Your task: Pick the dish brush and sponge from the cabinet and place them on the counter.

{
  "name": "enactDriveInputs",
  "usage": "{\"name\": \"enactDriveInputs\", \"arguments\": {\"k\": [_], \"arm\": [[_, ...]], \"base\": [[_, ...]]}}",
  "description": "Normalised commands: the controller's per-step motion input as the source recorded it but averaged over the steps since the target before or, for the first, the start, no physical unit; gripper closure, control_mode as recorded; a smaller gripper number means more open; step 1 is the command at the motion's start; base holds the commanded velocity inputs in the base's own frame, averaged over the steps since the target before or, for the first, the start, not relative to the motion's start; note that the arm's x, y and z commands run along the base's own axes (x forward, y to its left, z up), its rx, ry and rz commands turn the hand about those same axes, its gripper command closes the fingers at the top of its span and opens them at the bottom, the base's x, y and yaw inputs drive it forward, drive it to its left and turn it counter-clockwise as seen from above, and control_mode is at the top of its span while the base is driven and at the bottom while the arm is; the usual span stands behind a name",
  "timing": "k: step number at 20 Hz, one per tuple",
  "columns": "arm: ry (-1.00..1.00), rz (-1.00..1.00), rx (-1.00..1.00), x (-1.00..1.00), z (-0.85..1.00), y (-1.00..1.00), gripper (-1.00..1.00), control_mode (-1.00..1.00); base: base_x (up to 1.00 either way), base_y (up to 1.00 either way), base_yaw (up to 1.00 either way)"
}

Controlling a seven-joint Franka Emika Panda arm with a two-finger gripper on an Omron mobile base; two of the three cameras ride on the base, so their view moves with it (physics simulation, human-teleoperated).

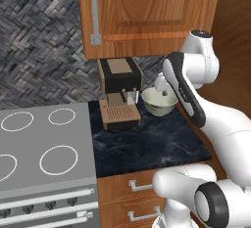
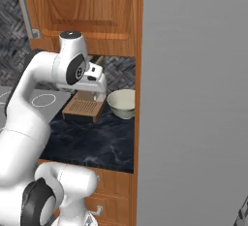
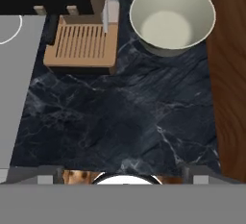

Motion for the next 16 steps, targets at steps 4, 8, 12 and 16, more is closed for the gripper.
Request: {"name": "enactDriveInputs", "arguments": {"k": [4,8,12,16], "arm": [[-0.08,0.11,-0.09,-0.32,0.0,0.27,-1.0,-1.0],[-0.12,0.13,-0.08,-0.36,0.0,0.31,-1.0,-1.0],[-0.17,0.09,-0.01,-0.22,0.05,0.36,-1.0,-1.0],[-0.2,0.03,0.0,-0.15,0.15,0.44,-1.0,-1.0]], "base": [[0.0,0.0,0.0],[0.0,0.0,0.0],[0.0,0.0,0.0],[0.0,0.0,0.0]]}}
